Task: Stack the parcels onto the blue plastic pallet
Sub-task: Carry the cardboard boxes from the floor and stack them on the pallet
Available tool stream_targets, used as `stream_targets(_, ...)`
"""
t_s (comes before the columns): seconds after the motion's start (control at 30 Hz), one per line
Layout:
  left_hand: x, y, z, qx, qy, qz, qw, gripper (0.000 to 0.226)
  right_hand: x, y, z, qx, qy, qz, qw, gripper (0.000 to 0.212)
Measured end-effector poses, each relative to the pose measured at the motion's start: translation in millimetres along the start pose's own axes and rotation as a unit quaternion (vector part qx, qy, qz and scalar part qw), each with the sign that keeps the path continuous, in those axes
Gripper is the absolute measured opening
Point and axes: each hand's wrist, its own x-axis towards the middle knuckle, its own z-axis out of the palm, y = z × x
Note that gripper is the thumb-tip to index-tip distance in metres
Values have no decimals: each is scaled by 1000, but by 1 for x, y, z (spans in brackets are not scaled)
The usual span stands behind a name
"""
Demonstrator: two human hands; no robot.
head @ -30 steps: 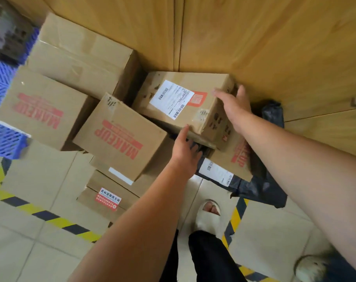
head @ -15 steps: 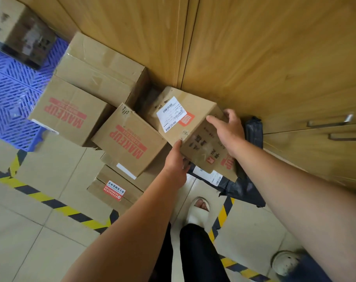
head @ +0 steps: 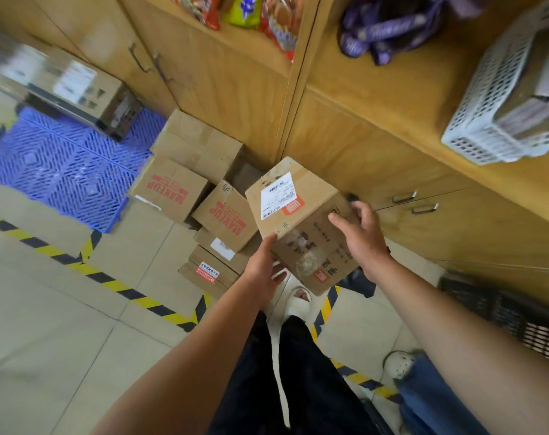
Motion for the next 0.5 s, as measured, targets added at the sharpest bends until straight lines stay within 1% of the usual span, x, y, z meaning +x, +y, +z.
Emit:
stream_targets(0.1,-46,-3,-8,8,-4,17,1000,42,-46,-22,-9,-6,-1,-21,1000,72)
stream_targets(0.17,-72,-5,-14,10,4,32,999,47,-72,-35,-11,-5,-7,-34,999,68)
stream_targets(0.27,-109,-2,-22,-11,19,63,998,45,-103,-47,-13,6,-10,-65,998,56)
stream_targets(0.33,-136,1,-28,-28,37,80,996,41,-119,-48,-11,11,-31,-85,996,51)
stream_targets(0.43,-170,-3,-39,-19,74,121,990,47,-142,-48,-7,-5,-68,-123,990,55)
stream_targets(0.47,-178,-7,-43,-25,88,136,987,49,-149,-47,-5,-10,-81,-139,987,52)
stream_targets(0.5,-185,-13,-47,-33,104,148,983,50,-155,-47,-4,-11,-91,-149,984,43)
